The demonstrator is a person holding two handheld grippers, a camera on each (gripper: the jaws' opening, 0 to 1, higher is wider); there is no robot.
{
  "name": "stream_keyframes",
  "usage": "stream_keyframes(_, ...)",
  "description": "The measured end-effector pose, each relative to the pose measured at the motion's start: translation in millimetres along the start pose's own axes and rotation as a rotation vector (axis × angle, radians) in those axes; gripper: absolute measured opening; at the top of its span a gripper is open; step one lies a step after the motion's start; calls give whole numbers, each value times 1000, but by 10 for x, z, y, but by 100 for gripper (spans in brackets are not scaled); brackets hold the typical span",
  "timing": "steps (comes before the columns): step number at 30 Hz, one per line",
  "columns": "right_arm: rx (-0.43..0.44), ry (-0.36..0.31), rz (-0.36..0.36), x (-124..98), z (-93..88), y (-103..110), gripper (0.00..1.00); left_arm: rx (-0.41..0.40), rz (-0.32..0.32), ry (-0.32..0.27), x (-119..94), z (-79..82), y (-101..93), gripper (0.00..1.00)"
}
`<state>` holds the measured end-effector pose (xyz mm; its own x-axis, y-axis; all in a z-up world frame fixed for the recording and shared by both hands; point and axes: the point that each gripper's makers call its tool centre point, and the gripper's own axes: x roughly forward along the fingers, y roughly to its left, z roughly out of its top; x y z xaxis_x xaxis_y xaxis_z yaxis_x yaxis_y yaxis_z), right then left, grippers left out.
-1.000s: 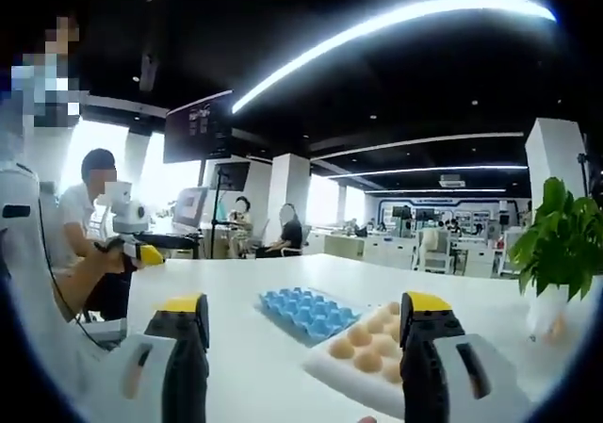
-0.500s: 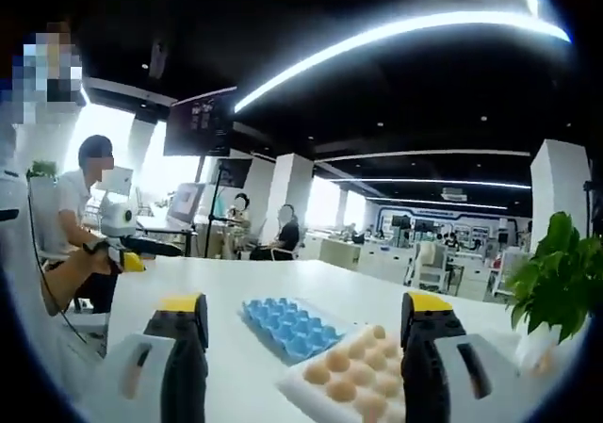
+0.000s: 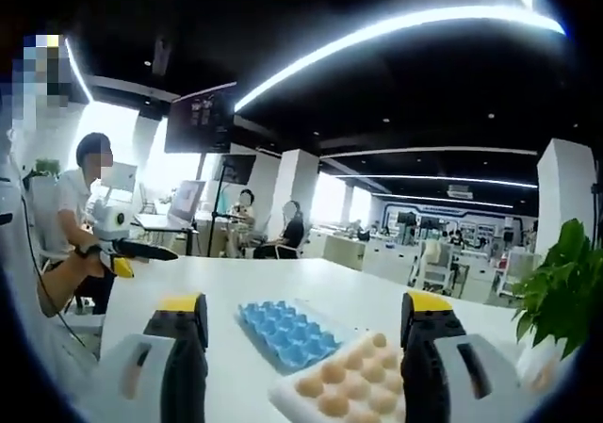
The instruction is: Pick up the eggs on the table and place them into the egg tray on the table
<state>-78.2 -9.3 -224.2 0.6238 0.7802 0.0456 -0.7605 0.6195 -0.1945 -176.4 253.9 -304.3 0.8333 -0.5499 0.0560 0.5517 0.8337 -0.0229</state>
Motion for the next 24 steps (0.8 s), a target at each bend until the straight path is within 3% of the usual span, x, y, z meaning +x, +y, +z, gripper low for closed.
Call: stream_keyframes(24,-7,89,10,295,-166,-161,88,-8,5,6,-10,-39,23,93)
